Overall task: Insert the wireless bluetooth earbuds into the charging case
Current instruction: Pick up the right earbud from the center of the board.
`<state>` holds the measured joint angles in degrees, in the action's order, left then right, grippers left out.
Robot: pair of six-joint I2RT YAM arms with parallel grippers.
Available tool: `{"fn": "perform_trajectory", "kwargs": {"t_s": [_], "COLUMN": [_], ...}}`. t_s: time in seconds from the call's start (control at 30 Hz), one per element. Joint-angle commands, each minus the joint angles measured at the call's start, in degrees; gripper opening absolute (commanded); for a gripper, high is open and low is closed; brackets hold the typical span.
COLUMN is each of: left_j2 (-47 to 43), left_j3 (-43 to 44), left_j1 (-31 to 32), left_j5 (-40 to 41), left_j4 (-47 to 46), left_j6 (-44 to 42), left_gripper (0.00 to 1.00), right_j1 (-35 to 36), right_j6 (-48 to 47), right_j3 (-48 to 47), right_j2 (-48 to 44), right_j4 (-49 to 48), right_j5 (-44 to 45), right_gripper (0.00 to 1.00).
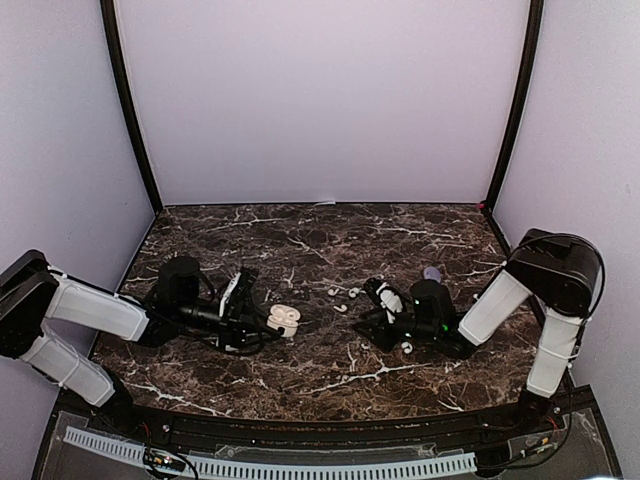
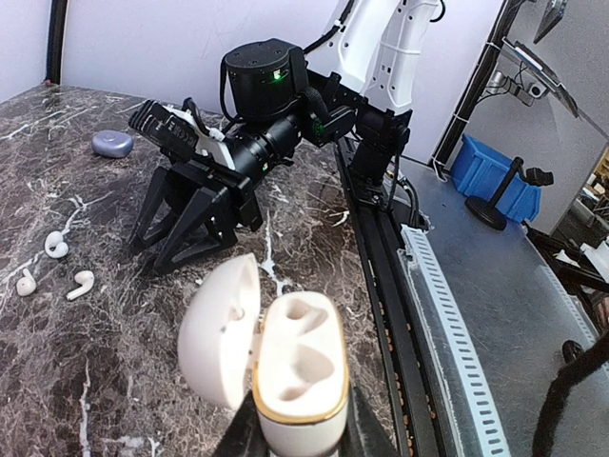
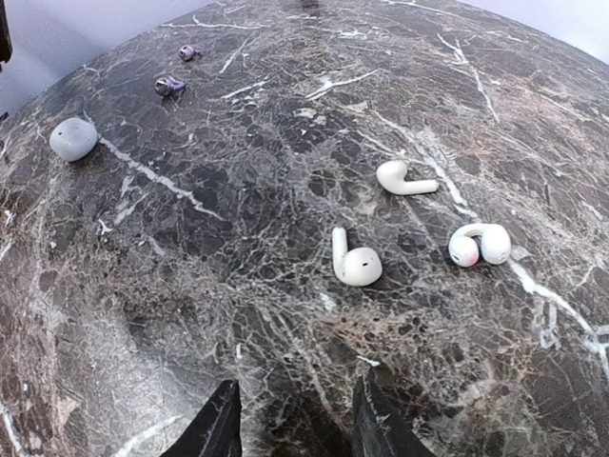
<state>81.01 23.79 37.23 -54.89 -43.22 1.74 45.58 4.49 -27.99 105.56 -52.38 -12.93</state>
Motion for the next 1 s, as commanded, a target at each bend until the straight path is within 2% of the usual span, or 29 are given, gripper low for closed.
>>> {"fn": "perform_trajectory", "kwargs": {"t_s": [0.0, 0.53, 0.97], "left_j2": [0.4, 1.0, 0.6], "left_j3": [0.1, 0.2, 0.1], "left_j1": [-0.4, -0.6, -0.5], "left_j5": [-2.4, -2.7, -2.8], "left_j4": [-1.1, -1.3, -0.9], "left_j6": [-1.3, -2.1, -2.1], "left_gripper": [0.19, 0.2, 0.2], "right_j1": [1.0, -0.2, -0.3], "right_j6": [-2.4, -5.6, -7.0], "right_j3": [-0.2, -7.0, -13.0], "right_j2": [3.3, 10.4, 11.2], "right_j4": [-7.8, -4.7, 4.2], "right_j5": [2.2, 5.1, 6.0], "right_gripper": [0.39, 0.41, 0.4]}}
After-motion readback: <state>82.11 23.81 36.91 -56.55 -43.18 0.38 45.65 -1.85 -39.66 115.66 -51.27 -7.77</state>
